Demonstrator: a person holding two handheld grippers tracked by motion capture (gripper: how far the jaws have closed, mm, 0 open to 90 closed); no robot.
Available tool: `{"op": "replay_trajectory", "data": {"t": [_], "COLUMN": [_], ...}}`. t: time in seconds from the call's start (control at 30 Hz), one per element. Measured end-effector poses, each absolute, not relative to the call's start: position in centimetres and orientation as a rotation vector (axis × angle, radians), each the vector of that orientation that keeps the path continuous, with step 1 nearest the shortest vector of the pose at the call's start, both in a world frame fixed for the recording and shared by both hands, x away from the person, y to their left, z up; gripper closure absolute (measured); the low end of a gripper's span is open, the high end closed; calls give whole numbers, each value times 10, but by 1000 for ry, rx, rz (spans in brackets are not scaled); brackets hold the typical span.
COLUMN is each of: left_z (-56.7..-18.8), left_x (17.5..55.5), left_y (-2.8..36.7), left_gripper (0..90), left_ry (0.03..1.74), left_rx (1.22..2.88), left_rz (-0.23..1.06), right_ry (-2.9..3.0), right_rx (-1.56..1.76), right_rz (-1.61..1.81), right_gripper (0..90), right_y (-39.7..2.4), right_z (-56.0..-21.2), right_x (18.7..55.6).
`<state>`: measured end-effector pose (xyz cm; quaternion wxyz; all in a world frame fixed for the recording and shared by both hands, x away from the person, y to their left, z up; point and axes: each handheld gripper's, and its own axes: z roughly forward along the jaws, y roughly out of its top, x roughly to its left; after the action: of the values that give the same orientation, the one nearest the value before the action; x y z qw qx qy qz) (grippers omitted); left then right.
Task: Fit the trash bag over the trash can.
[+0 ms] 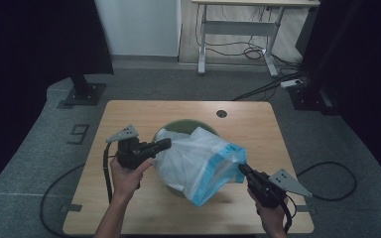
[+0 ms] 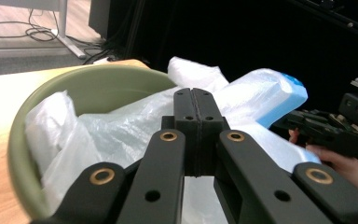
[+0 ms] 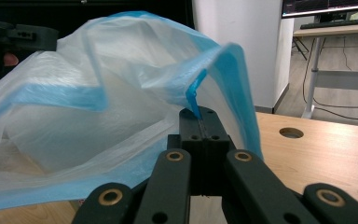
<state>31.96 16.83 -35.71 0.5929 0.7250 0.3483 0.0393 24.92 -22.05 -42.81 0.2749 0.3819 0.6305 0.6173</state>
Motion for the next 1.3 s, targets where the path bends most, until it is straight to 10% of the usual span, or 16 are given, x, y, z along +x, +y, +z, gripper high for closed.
{"op": "replay_trajectory", "data": {"t": [0.67, 1.07, 1.3], "left_z": [-351, -361, -357], "left_x": [306, 312, 312], "left_y": [129, 122, 130], "left_gripper": [482, 853, 894], "left_ry": [669, 686, 671], "left_rx": [1857, 1879, 1853], "left_rz": [105, 102, 110], "right_ry": [1703, 1699, 1697], "right_rx": [974, 958, 970], "right_rz": [1664, 1686, 1680], "right_gripper": [890, 890, 890], "right_y": [-208, -209, -212], "right_z": [-419, -417, -418], "right_x": [246, 242, 242]}}
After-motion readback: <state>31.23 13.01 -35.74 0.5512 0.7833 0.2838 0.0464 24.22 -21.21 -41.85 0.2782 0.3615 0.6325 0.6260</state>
